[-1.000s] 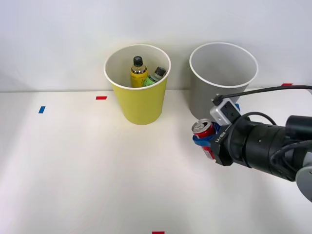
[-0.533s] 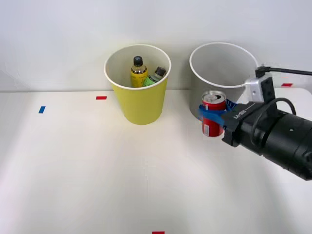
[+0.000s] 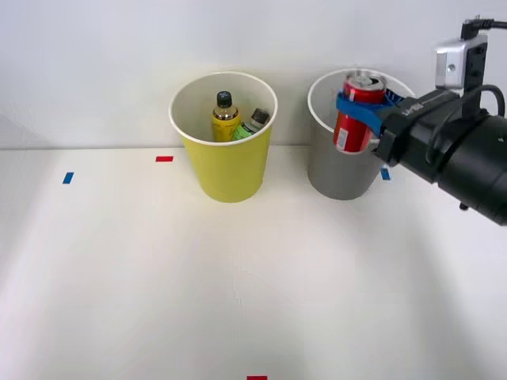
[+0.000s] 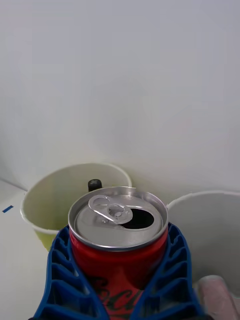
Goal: Put cans in the gray bin, plastic bottles in the light green bin
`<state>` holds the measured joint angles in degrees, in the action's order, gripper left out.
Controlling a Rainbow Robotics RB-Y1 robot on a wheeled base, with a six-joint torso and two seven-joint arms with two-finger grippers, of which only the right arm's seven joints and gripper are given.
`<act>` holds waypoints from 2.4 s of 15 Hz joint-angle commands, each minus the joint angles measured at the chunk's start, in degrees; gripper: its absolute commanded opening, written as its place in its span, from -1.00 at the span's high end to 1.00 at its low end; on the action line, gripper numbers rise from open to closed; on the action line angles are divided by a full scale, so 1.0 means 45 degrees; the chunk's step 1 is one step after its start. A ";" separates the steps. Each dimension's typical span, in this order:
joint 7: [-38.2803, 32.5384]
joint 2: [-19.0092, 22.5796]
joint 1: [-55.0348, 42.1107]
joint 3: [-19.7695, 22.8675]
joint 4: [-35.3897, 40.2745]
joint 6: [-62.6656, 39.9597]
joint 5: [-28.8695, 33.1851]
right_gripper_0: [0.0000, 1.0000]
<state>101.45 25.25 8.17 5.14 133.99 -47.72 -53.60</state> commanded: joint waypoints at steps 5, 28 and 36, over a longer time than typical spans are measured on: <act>0.0267 -0.0356 0.2871 0.0773 -0.3838 0.0174 0.0719 1.00; 0.1263 -0.0903 0.5157 0.0030 -0.7022 0.0193 0.2535 -1.00; 0.1732 -0.1157 0.1758 -0.0497 -0.5088 0.4178 0.1070 -1.00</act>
<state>108.87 20.78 19.05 3.93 109.19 -32.17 -48.64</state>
